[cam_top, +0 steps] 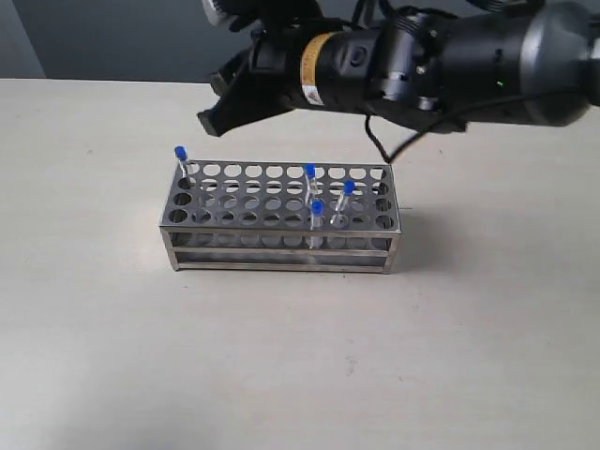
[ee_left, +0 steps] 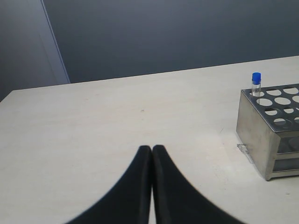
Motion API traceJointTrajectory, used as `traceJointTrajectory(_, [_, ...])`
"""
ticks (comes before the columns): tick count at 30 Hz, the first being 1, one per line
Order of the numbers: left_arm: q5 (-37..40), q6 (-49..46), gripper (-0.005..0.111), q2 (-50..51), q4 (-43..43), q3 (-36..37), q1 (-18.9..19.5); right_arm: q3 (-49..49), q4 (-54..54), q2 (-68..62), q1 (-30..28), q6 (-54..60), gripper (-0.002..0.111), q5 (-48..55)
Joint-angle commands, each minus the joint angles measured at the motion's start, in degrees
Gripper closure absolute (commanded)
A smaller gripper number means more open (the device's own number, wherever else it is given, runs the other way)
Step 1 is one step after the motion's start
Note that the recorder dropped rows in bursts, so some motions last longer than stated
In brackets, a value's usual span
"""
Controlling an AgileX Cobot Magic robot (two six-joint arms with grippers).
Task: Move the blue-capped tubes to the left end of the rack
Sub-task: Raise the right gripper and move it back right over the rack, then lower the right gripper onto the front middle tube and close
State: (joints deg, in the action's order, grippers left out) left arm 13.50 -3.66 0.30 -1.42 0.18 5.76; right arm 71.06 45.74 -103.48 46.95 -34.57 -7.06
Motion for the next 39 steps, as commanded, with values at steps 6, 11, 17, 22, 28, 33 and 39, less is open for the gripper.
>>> traceJointTrajectory(6, [-0.2, 0.0, 0.106, -0.3, 0.1, -0.2, -0.2, -24.0, -10.6, 11.1, -9.8, 4.4, 0.067, -16.7])
traceJointTrajectory(11, [-0.2, 0.0, 0.106, -0.3, 0.1, -0.2, -0.2, -30.0, -10.5, 11.7, -8.0, 4.2, 0.067, -19.0])
traceJointTrajectory(17, [-0.2, 0.0, 0.106, -0.3, 0.1, -0.2, -0.2, -31.5, -9.8, 10.5, -7.9, 4.6, 0.067, -18.8])
traceJointTrajectory(22, [-0.2, 0.0, 0.106, -0.3, 0.1, -0.2, -0.2, -31.5, -9.8, 5.0, -7.9, 6.0, 0.067, -23.0])
traceJointTrajectory(28, [-0.2, 0.0, 0.106, -0.3, 0.1, -0.2, -0.2, -31.4, -11.7, 0.9, -7.9, 6.5, 0.067, -24.8])
traceJointTrajectory(33, [-0.2, 0.0, 0.106, -0.3, 0.1, -0.2, -0.2, -31.4, -11.8, -1.1, -7.9, 6.7, 0.07, -24.8])
traceJointTrajectory(39, [-0.2, 0.0, 0.106, -0.3, 0.1, -0.2, -0.2, -31.4, -11.8, -0.6, -7.9, 6.7, 0.079, -25.2])
